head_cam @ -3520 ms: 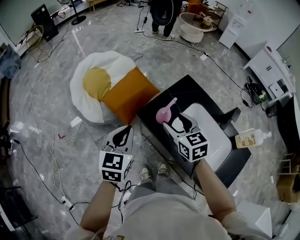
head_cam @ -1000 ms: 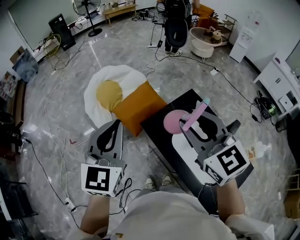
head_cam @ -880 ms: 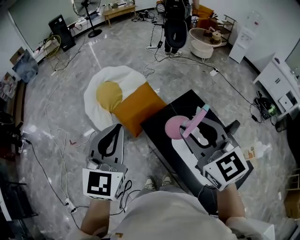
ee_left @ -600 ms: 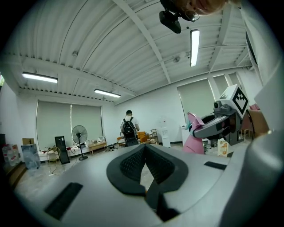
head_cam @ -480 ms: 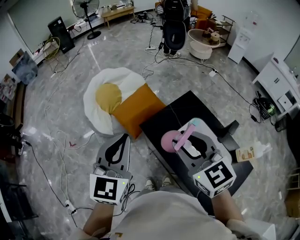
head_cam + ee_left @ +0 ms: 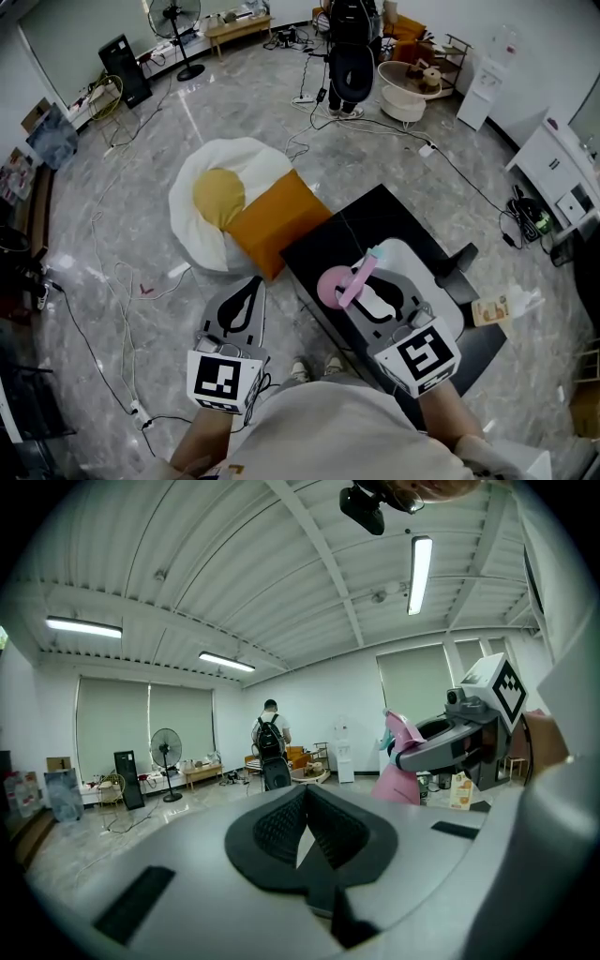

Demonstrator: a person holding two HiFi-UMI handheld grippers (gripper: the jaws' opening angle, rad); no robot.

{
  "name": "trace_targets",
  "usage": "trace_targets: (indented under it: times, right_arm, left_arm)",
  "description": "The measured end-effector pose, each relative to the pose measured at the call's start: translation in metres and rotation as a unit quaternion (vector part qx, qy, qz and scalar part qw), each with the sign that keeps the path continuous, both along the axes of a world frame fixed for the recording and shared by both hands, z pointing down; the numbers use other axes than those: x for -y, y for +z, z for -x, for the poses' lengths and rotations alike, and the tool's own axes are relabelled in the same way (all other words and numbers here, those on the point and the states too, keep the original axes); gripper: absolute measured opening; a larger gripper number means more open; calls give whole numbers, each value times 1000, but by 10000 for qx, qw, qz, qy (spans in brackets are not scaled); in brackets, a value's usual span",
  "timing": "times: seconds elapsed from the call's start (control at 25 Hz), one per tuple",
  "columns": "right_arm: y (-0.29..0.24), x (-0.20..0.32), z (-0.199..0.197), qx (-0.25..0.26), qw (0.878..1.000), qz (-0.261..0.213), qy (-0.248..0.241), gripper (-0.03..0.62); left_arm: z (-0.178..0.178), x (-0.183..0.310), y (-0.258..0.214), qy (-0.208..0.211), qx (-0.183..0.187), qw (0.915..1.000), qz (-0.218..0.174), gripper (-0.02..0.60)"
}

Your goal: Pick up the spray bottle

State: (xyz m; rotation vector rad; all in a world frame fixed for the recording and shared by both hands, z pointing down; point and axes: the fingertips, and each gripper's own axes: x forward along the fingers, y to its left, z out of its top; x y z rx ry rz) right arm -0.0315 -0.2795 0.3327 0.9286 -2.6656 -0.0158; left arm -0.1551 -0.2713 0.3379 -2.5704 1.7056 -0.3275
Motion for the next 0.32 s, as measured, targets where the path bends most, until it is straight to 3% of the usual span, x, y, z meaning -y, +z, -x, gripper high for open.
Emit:
trace_targets:
  times: [0.32]
  right_arm:
    - [-2,-2,-4,-20,10000,3,4,161]
  left_arm:
    - [-2,-3,0,52,-26,10000,17,19]
